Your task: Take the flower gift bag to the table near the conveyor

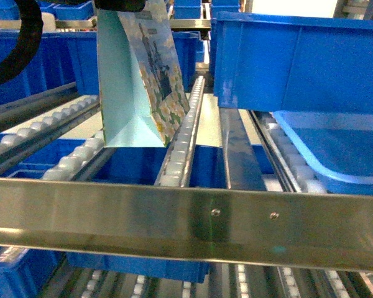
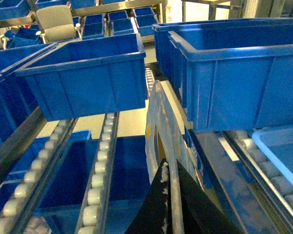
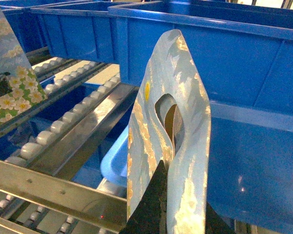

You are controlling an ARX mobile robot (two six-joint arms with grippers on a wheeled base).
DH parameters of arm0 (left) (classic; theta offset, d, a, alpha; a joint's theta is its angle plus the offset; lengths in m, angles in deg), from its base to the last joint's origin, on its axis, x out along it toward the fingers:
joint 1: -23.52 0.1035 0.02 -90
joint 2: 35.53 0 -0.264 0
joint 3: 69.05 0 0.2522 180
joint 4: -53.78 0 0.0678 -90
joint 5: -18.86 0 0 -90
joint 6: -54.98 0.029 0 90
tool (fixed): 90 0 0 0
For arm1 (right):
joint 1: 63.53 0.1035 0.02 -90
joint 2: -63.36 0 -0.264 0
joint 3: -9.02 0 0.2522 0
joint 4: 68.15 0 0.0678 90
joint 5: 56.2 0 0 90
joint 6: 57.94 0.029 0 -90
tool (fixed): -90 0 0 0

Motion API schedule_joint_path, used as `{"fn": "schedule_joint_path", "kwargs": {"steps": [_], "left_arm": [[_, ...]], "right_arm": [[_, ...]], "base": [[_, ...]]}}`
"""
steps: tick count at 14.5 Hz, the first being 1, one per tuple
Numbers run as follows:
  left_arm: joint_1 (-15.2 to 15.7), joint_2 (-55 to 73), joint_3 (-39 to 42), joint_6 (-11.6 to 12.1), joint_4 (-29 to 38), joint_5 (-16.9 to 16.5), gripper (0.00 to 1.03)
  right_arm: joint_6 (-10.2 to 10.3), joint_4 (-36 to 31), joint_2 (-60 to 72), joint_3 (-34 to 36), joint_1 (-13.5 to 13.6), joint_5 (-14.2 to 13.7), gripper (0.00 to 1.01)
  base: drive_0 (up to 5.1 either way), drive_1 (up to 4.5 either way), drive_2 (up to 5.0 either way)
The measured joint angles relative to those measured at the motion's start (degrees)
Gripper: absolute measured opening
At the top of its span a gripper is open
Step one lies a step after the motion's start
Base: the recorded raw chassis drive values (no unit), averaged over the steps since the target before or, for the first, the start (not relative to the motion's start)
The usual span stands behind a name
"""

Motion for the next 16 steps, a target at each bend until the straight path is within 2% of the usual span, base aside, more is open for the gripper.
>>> {"fn": "schedule_joint_path", "kwargs": {"steps": [16], "left_arm": [[-0.1,-0.1,0.0,0.1,-0.1,0.0,0.02]], "right_arm": [[0.0,0.1,0.1,0.0,0.0,0.0,0.02]], "base": [[0.0,0.0,0.0]]}}
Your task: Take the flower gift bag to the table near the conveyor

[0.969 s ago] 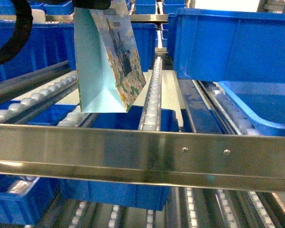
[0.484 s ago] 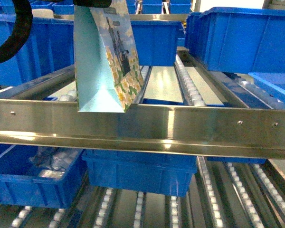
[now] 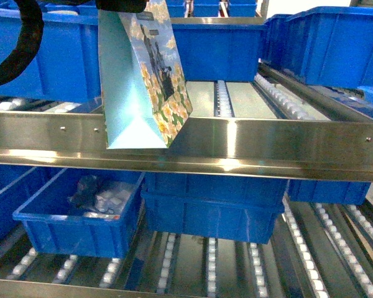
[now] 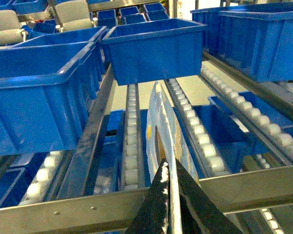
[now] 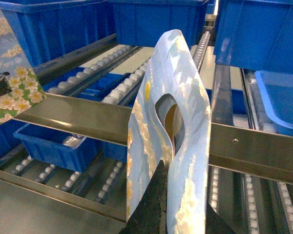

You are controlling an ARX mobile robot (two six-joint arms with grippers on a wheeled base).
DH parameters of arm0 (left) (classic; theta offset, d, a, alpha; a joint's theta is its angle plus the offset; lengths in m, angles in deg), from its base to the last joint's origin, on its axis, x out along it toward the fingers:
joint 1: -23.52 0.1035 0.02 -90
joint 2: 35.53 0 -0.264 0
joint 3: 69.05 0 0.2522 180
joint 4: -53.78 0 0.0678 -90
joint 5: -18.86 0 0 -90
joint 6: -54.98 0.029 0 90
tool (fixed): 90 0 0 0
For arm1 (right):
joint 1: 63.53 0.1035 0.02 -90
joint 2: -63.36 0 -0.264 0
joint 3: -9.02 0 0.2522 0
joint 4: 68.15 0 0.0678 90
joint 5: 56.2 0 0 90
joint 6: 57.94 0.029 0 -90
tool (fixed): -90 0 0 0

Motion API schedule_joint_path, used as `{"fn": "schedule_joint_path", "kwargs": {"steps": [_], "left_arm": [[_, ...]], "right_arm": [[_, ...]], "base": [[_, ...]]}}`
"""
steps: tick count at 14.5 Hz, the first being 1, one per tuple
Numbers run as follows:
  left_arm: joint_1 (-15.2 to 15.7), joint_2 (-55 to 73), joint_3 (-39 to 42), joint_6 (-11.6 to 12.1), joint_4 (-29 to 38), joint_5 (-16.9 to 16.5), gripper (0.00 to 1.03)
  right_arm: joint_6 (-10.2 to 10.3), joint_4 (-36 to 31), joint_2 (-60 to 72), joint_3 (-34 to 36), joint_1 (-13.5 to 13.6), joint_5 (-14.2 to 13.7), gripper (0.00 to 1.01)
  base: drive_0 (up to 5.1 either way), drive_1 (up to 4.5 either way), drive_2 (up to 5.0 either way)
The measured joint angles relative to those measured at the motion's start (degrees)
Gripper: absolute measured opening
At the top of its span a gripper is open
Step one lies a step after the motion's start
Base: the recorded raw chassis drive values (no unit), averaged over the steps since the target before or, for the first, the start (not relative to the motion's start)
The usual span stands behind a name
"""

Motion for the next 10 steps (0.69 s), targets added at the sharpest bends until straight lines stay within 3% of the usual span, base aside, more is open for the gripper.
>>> {"fn": "schedule_joint_path", "kwargs": {"steps": [10], "left_arm": [[0.0,0.0,0.0,0.0,0.1,0.0,0.02]], "right_arm": [[0.0,-0.3,-0.1,0.0,0.0,0.0,0.02]], "base": [[0.0,0.0,0.0]]}}
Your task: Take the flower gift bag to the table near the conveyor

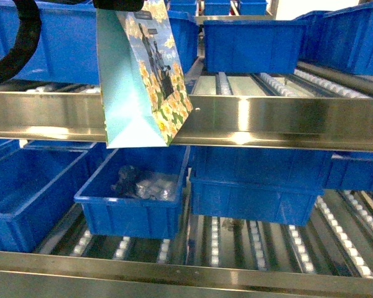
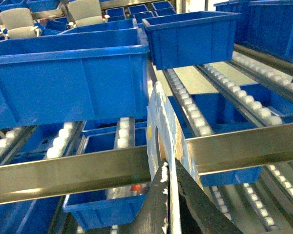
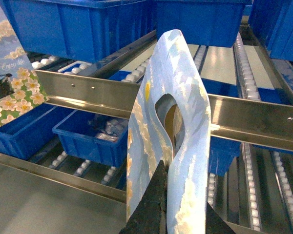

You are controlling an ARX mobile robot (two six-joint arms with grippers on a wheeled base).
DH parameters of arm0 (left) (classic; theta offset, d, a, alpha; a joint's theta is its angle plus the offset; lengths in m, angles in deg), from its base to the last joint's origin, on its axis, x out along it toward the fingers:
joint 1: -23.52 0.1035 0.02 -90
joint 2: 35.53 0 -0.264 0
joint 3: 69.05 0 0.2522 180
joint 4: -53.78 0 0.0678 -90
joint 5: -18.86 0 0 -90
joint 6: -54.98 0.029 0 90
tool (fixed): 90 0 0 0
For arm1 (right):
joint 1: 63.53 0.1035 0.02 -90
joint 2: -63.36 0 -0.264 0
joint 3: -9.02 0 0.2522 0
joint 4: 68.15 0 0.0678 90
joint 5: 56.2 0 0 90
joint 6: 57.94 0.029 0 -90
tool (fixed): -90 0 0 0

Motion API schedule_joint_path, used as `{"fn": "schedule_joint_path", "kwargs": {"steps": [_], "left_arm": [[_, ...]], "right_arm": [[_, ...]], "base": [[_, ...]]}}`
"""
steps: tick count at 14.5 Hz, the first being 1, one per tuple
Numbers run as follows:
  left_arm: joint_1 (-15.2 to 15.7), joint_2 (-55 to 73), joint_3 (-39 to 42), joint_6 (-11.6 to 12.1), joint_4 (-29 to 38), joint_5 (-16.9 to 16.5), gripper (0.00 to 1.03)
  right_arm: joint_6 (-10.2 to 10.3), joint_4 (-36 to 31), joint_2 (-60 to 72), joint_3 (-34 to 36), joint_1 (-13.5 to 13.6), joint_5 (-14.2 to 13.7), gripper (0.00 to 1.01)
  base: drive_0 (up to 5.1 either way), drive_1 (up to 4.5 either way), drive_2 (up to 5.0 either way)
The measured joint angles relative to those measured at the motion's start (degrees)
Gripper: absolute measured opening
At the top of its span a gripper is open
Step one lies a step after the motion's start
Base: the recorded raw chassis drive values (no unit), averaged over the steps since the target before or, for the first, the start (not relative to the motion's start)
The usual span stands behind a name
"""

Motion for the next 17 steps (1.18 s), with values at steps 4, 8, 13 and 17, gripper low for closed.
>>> {"fn": "schedule_joint_path", "kwargs": {"steps": [4,8,13,17], "left_arm": [[0.0,0.0,0.0,0.0,0.1,0.0,0.02],[0.0,0.0,0.0,0.0,-0.1,0.0,0.02],[0.1,0.0,0.0,0.0,0.2,0.0,0.02],[0.1,0.0,0.0,0.0,0.0,0.0,0.02]], "right_arm": [[0.0,0.1,0.0,0.0,0.0,0.0,0.02],[0.0,0.1,0.0,0.0,0.0,0.0,0.02],[0.0,-0.2,0.0,0.0,0.0,0.0,0.02],[0.0,0.2,0.0,0.0,0.0,0.0,0.02]], "base": [[0.0,0.0,0.0],[0.0,0.0,0.0],[-3.0,1.49,1.5],[-5.0,2.48,2.5]]}}
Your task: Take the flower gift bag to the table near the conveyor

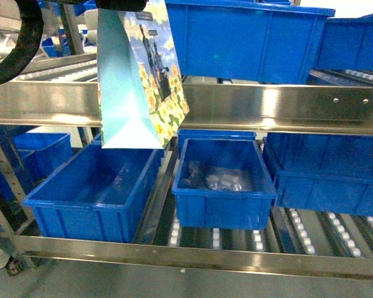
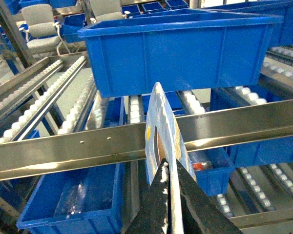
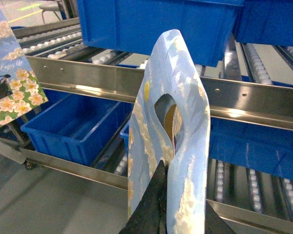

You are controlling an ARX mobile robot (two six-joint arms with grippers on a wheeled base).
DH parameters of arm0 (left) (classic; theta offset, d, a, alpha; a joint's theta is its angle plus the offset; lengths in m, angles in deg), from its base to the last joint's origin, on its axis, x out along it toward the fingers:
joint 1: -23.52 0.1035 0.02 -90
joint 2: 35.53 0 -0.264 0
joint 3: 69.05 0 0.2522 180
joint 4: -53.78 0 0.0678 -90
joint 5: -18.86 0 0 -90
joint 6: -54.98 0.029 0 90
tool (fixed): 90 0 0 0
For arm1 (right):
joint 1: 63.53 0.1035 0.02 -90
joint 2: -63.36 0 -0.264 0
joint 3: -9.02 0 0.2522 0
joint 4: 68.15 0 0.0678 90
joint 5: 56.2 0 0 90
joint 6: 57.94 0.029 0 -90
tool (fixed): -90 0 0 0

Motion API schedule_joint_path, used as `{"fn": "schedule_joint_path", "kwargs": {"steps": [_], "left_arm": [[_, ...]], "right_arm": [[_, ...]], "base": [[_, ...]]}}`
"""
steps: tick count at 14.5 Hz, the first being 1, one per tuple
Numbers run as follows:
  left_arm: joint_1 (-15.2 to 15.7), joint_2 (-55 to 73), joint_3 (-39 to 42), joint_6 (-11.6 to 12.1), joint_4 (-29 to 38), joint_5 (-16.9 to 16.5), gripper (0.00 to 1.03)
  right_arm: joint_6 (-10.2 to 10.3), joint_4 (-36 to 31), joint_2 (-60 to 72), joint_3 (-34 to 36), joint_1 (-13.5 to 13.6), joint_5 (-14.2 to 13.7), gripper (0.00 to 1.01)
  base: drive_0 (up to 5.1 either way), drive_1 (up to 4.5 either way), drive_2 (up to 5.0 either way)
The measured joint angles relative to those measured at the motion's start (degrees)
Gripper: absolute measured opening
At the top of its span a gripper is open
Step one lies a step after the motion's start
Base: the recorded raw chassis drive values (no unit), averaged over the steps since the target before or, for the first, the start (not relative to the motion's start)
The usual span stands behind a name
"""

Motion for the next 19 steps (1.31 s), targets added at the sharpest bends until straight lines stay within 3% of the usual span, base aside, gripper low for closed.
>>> {"fn": "schedule_joint_path", "kwargs": {"steps": [19], "left_arm": [[-0.1,0.0,0.0,0.0,0.1,0.0,0.02]], "right_arm": [[0.0,-0.1,0.0,0.0,0.0,0.0,0.02]], "base": [[-4.9,1.63,3.2]]}}
